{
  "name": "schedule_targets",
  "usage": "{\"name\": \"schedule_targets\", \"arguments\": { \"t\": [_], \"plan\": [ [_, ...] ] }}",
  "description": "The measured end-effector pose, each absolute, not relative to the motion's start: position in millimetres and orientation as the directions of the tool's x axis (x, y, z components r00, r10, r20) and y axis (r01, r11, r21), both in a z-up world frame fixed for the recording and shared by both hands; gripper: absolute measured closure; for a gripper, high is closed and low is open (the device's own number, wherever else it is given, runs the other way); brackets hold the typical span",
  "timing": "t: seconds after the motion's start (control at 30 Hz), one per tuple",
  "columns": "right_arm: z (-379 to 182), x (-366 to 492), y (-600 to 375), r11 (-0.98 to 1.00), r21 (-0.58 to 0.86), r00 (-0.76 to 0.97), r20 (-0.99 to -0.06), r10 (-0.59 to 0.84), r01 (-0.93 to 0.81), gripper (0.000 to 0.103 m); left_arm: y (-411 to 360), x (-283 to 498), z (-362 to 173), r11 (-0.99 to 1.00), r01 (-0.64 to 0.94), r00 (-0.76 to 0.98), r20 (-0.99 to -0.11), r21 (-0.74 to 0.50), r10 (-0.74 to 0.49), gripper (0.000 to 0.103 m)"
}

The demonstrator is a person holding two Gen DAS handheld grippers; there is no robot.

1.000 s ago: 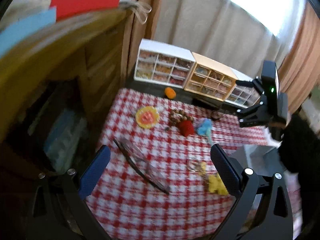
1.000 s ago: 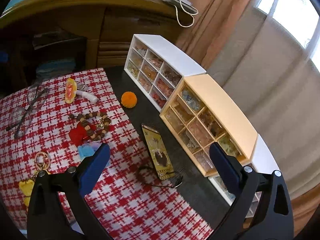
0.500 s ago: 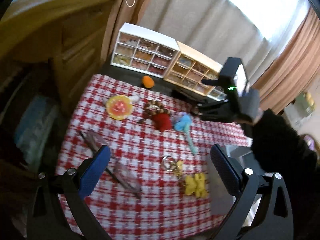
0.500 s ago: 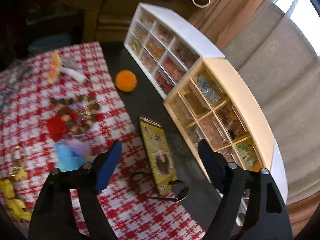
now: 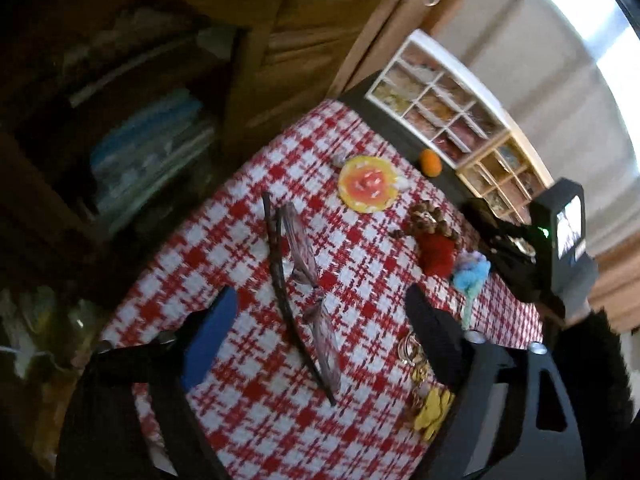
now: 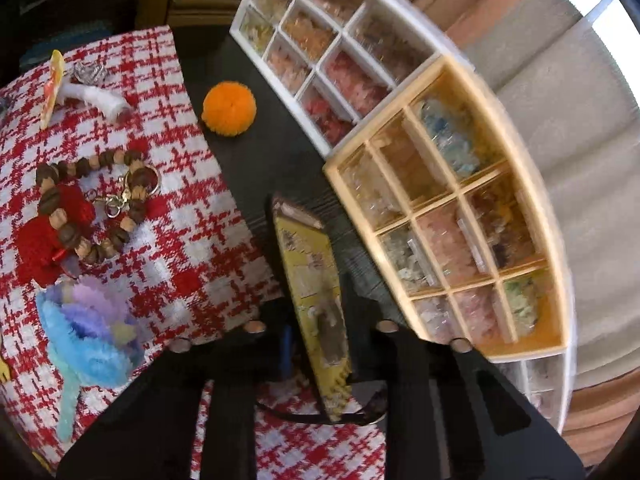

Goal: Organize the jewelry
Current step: 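Grasp the eyeglasses with the left tool while the right tool grasps the yellow card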

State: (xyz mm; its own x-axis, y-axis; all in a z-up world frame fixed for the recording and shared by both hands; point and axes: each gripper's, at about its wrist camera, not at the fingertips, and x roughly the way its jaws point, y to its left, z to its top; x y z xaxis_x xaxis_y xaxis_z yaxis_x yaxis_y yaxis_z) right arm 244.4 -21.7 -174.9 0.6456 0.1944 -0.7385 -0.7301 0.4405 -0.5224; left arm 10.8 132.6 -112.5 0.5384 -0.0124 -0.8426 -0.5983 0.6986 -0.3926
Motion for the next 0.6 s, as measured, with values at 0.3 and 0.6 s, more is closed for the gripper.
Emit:
{"name": "schedule_targets", "arguments": {
  "t": [0.3, 0.6],
  "plan": [
    [-171, 262, -26, 0.511, -0.453, 0.612, -0.766, 0.196, -0.731, 0.088, 159, 8, -137, 0.543, -0.59, 0.608, -0.771, -0.598, -0.189, 0.051],
    [-169, 271, -29, 0.548, -0.433, 0.604, -0.777, 0.175, -0.715, 0.088, 161, 17, -149, 0.526, -0.596, 0.588, -0.776, -0.607, -0.23, 0.059]
  ]
}}
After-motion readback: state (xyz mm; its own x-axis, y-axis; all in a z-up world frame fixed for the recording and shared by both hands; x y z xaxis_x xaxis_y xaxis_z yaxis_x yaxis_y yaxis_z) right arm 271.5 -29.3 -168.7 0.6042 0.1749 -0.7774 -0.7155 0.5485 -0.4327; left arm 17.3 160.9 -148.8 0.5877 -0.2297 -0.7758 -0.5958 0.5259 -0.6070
